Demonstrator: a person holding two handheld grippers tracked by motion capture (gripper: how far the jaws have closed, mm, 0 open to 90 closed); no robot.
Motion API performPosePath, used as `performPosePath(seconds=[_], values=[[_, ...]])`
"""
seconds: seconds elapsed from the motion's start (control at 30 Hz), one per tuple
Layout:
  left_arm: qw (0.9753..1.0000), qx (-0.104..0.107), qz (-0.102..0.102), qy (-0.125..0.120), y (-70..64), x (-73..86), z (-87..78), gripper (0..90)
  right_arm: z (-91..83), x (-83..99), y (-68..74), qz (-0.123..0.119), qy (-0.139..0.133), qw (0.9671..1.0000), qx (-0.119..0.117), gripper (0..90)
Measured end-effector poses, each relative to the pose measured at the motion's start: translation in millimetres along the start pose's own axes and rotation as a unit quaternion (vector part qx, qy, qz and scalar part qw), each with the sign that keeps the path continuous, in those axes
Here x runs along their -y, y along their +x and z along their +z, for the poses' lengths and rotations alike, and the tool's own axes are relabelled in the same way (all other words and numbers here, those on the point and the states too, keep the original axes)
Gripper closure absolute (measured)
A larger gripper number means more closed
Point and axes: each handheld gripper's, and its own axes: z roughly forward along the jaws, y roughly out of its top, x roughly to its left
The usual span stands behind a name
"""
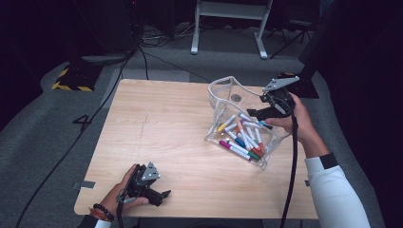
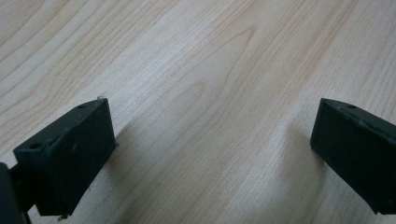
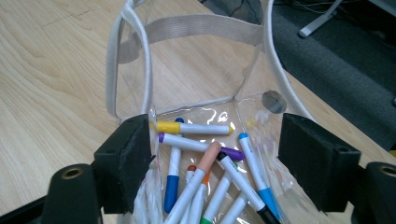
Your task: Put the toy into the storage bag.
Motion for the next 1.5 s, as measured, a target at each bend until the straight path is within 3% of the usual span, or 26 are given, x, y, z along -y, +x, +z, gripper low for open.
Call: performPosePath(seconds=[0.33, 0.8, 1.5], values=[[1.0, 0.0, 0.0, 0.0, 0.0, 0.0, 0.0, 0.1, -25.9, 12.4, 5.0, -0.003, -0.028, 0.9996, 0.002, 25.6], [1.0, 0.0, 0.0, 0.0, 0.0, 0.0, 0.0, 0.1, -56.0, 37.1, 19.8, -0.029, -0.049, 0.9982, 0.02, 25.5], [1.0, 0.0, 0.0, 0.0, -0.1, 0.0, 0.1, 0.1, -73.6, 93.7, 41.3, -0.039, -0.072, 0.9963, 0.024, 25.1]])
